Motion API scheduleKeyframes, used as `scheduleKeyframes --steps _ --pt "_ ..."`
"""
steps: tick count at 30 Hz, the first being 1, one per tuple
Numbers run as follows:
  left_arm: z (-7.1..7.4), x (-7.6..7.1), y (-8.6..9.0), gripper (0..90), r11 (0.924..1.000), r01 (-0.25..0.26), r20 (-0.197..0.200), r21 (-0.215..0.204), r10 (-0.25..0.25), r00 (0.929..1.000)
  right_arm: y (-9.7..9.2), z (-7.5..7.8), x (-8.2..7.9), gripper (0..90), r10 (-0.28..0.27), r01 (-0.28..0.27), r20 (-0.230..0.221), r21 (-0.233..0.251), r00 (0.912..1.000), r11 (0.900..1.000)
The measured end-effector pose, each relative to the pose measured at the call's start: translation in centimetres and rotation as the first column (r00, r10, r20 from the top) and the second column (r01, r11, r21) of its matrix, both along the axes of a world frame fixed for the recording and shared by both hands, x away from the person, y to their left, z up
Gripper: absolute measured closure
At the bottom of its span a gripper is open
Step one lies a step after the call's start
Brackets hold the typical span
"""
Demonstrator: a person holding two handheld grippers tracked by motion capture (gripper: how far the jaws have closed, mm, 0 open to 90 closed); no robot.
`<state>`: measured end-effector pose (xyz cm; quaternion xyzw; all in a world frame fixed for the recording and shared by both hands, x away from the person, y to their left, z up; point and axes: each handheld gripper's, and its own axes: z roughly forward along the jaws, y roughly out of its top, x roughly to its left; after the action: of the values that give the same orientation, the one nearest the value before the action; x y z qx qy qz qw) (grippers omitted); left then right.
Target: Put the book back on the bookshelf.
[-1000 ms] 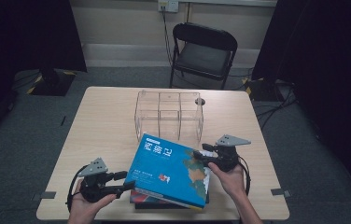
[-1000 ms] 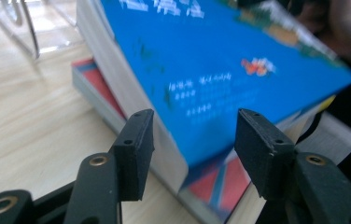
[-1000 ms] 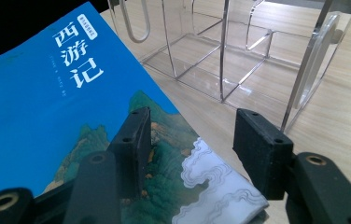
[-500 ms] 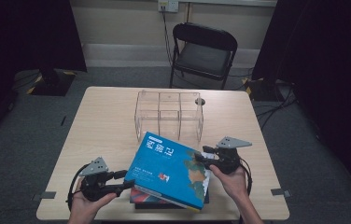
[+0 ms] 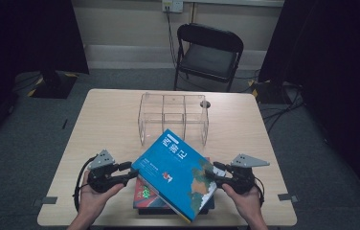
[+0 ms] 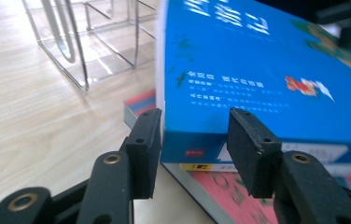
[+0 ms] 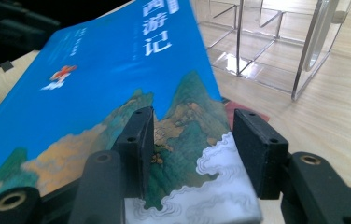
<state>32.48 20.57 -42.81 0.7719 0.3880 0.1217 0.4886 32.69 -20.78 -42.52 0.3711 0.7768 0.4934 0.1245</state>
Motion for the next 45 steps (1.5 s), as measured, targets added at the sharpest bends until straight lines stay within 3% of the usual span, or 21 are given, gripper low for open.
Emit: scheduleKeyframes --steps 7,9,14,16,18,23,24,26,28,31,32,34,35,40,41,45 --pt "0.1 1.9 -1.2 59.9 0.9990 -0.041 0.008 0.016 0.041 0.9991 0.2 0.5 -1.9 49.6 0.025 -0.025 0.004 -0.044 0.9997 0.9987" --pt "0.0 2.3 -1.2 59.8 0.9992 -0.039 -0.003 -0.002 0.039 0.9992 0.0 0.6 -1.9 49.7 0.041 -0.041 0.001 -0.055 0.9992 0.9977" --pt "-0.3 1.5 -1.5 57.3 0.9999 0.004 -0.024 0.014 -0.004 0.9997 0.0 1.1 -0.4 52.0 0.057 -0.057 0.002 -0.076 0.9984 0.9955" --pt "-0.6 0.8 -1.7 57.4 0.9994 0.020 -0.044 0.027 -0.019 0.9988 0.4 1.5 1.4 50.5 0.072 -0.073 -0.006 -0.070 0.9974 0.9949" --pt "-0.9 0.6 -1.9 57.5 0.9990 0.025 -0.055 0.037 -0.023 0.9982 0.8 1.9 2.5 50.6 0.122 -0.122 -0.012 -0.027 0.9925 0.9922" --pt "-1.5 0.3 -2.2 57.8 0.9974 0.038 -0.076 0.061 -0.033 0.9965 1.7 3.2 3.5 52.9 0.150 -0.150 -0.001 -0.018 0.9887 0.9886" --pt "-1.6 0.2 -2.2 57.7 0.9983 0.032 -0.076 0.049 -0.028 0.9967 1.9 3.3 3.8 53.3 0.132 -0.132 0.006 -0.041 0.9912 0.9904" --pt "-1.6 0.3 -2.2 56.8 0.9985 0.028 -0.079 0.047 -0.024 0.9966 1.6 3.2 4.4 53.0 0.118 -0.118 0.000 -0.003 0.9930 0.9930" --pt "-1.7 0.4 -2.1 55.9 0.9987 0.030 -0.084 0.040 -0.027 0.9961 1.7 2.8 4.7 53.2 0.099 -0.099 -0.003 -0.055 0.9951 0.9936" --pt "-1.9 0.6 -2.1 55.9 0.9984 0.025 -0.092 0.050 -0.020 0.9956 2.0 1.6 5.0 56.1 0.100 -0.102 -0.034 -0.069 0.9944 0.9924" --pt "-1.9 0.6 -2.1 56.0 0.9985 0.022 -0.090 0.050 -0.018 0.9958 2.0 1.3 5.1 56.0 0.103 -0.105 -0.045 -0.053 0.9937 0.9931" --pt "-1.9 0.7 -2.2 57.1 0.9986 0.017 -0.092 0.051 -0.012 0.9957 2.1 0.8 5.0 55.7 0.120 -0.122 -0.058 -0.016 0.9911 0.9925" --pt "-1.8 0.9 -2.5 59.2 0.9977 0.010 -0.086 0.067 -0.004 0.9963 2.3 0.7 4.8 53.1 0.114 -0.115 -0.050 -0.015 0.9922 0.9933" --pt "-1.9 1.9 -2.9 59.4 0.9991 -0.008 -0.097 0.041 0.012 0.9952 1.8 0.4 3.9 51.2 0.100 -0.100 -0.054 -0.001 0.9935 0.9950" --pt "-1.9 2.3 -3.2 59.4 0.9982 -0.005 -0.081 0.060 0.010 0.9967 1.5 0.4 3.2 50.6 0.081 -0.082 -0.052 -0.004 0.9953 0.9966" --pt "-1.8 3.2 -3.8 60.6 0.9970 -0.020 -0.081 0.074 0.026 0.9964 1.2 0.4 1.9 50.2 0.072 -0.073 -0.046 -0.010 0.9963 0.9973"
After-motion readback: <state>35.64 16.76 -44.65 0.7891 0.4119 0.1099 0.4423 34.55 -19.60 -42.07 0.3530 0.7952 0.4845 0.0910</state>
